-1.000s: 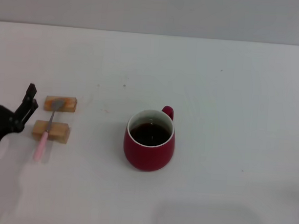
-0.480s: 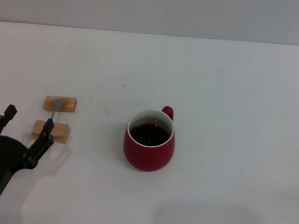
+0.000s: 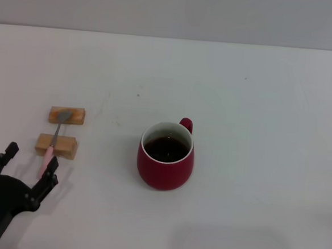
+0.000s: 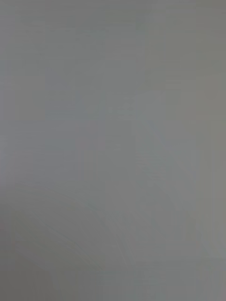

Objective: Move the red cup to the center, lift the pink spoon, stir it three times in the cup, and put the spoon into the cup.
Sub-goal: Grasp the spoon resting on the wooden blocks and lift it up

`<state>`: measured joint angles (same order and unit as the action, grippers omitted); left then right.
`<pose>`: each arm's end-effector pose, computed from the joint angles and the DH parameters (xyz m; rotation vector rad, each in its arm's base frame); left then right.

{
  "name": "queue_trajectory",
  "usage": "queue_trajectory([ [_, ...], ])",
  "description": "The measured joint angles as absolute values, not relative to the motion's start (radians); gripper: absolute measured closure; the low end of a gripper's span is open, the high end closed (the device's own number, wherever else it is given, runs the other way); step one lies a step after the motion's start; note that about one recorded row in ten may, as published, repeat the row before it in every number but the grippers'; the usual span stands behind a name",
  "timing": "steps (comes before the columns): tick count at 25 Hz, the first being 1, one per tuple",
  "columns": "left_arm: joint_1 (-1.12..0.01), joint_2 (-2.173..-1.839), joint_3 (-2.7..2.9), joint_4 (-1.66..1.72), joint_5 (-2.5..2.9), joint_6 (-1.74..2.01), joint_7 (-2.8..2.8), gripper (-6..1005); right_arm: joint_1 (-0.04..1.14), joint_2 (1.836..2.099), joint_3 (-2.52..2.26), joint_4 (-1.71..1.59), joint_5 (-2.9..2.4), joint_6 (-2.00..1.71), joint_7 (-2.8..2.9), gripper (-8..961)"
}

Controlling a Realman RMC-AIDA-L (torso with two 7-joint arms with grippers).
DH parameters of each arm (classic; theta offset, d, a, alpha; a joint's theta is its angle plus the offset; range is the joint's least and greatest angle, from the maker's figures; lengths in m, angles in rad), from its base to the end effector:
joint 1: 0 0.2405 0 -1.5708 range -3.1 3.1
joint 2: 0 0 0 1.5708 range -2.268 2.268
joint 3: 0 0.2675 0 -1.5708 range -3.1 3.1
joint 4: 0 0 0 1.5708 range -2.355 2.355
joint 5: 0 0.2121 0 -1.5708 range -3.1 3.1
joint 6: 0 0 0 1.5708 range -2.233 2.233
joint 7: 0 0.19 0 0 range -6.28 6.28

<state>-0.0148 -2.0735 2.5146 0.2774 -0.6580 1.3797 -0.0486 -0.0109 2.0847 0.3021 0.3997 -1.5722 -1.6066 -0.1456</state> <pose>-0.3553 0.2208 -0.0742 -1.7958 -0.5130 -0.6563 0.3899 0.2009 -0.0013 -1.1649 0.5781 0.5508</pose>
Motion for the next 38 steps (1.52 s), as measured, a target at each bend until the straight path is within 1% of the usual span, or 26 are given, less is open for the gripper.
queue_trajectory([
  [14, -0.009, -2.076, 2.552, 0.283, -0.658, 1.354, -0.053, 159, -0.010, 2.084, 0.290, 0.403, -1.573, -1.609, -0.146, 953],
  [38, -0.033, -2.075, 2.557, 0.285, -0.665, 1.296, -0.057, 161, -0.009, 2.083, 0.264, 0.400, -1.574, -1.609, -0.146, 954],
])
